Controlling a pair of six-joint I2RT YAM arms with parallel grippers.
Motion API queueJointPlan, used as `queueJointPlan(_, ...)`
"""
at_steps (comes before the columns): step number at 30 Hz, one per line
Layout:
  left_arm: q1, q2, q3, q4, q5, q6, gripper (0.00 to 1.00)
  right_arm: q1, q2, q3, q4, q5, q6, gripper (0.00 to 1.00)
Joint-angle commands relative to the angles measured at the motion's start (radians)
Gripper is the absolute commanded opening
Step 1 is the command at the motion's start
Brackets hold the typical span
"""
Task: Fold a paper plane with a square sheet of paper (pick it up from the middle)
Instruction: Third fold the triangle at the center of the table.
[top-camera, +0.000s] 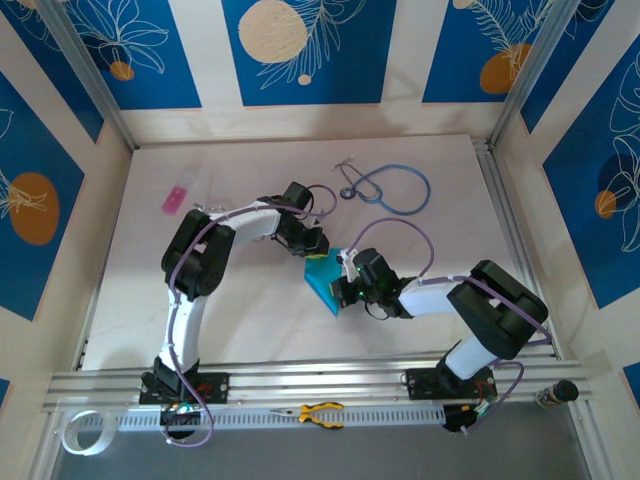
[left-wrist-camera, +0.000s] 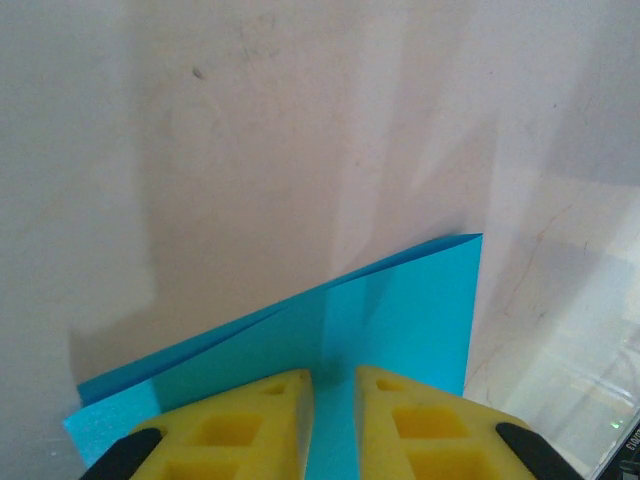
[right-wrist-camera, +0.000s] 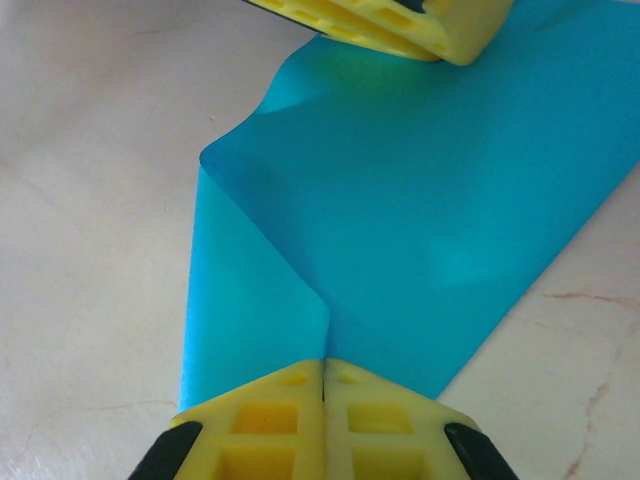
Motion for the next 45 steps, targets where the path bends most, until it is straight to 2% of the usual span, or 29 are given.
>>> queueJointPlan(1,-0.008,0.006,-0.029,-0.029,-0.045,-0.005,0.22,-0.005,0.016,0.0,-0.005,0.005,0.007,0.06)
queueJointPlan(25,-0.008,0.004,-0.028,-0.02,-0.039,-0.01,0.23,-0.005,0.041,0.023,-0.042,-0.004,-0.01,0.06)
queueJointPlan(35,-0.008,-0.096,0.022,0.0,-0.006,-0.006,0.36,-0.002,0.051,0.021,-0.038,-0.013,-0.005,0.06)
queueJointPlan(38,-0.007,-0.126,0.019,-0.009,-0.017,-0.006,0.37,-0.002,0.054,0.027,-0.041,-0.014,-0.006,0.06)
queueJointPlan(43,-0.007,-0.203,-0.056,-0.007,-0.067,-0.032,0.33,0.001,0.062,0.034,-0.045,-0.018,-0.01,0.05)
queueJointPlan(45,-0.008,-0.248,-0.116,0.028,-0.07,-0.069,0.24,0.001,0.065,0.036,-0.044,-0.021,-0.011,0.05)
